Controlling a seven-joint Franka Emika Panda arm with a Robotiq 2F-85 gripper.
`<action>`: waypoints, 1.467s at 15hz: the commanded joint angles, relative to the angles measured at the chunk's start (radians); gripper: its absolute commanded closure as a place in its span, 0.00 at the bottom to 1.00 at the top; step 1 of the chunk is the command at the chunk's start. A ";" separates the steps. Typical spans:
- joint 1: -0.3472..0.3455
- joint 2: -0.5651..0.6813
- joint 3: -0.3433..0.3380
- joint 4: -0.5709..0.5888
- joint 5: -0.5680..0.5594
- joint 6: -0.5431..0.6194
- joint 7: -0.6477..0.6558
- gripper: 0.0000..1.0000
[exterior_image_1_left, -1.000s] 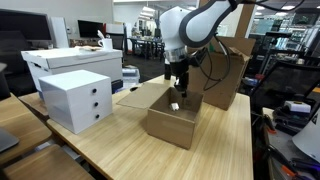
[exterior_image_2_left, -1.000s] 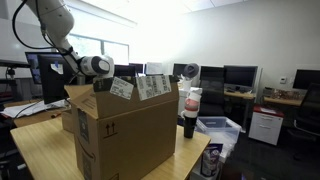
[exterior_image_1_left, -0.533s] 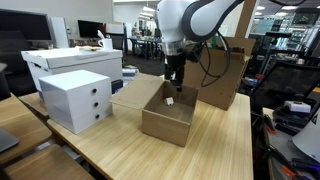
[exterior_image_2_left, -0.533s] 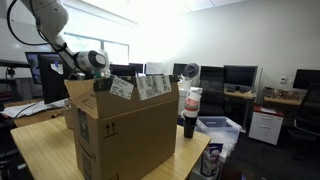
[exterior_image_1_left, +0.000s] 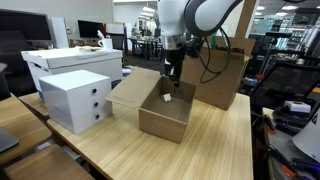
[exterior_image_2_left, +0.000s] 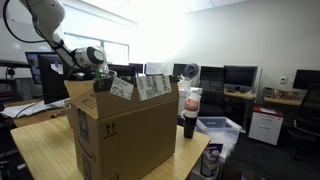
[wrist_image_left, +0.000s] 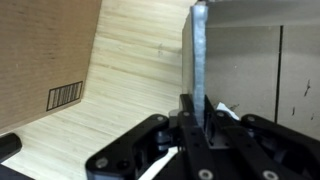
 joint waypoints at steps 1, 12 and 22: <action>0.004 -0.055 -0.002 -0.047 -0.078 0.030 0.042 0.94; -0.006 -0.108 0.001 -0.105 -0.110 0.165 0.119 0.94; -0.025 -0.114 0.006 -0.157 -0.062 0.242 0.101 0.94</action>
